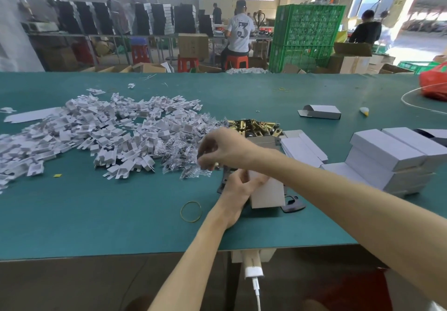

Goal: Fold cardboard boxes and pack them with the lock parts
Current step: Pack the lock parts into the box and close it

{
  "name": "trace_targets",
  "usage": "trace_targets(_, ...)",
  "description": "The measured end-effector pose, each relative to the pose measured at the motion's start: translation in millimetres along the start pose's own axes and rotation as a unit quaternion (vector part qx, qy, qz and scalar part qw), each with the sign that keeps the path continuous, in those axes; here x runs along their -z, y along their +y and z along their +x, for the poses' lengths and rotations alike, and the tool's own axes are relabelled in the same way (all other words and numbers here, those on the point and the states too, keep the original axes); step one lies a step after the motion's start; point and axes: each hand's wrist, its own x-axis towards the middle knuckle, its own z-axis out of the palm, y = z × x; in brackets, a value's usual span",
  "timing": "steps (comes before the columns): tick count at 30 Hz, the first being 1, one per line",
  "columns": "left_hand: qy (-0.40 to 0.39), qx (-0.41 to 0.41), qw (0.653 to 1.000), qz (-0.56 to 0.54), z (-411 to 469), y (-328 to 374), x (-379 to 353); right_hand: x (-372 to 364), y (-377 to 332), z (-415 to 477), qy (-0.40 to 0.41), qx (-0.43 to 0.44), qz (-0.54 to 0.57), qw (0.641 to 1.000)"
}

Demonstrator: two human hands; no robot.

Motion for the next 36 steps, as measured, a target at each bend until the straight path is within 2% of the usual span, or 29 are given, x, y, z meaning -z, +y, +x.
trace_targets(5,-0.002,0.005,1.0,-0.002,1,0,-4,45,7,-22,0.067,-0.01,0.011,0.998)
trace_targets(8,-0.008,0.007,1.0,-0.02,-3,6,-8,65,16,-37,0.123,-0.014,-0.037,0.992)
trace_targets(12,-0.013,0.009,0.999,-0.038,-4,6,-8,81,30,-49,0.194,-0.076,-0.14,0.968)
trace_targets(18,-0.02,0.007,0.998,-0.052,-4,8,-9,81,42,-57,0.148,-0.095,-0.24,0.955)
trace_targets(24,-0.019,0.008,0.998,-0.06,-3,7,-8,76,41,-57,0.069,-0.046,-0.25,0.965)
trace_targets(36,-0.023,0.004,0.998,-0.06,-3,6,-8,71,49,-58,0.037,-0.05,-0.315,0.947)
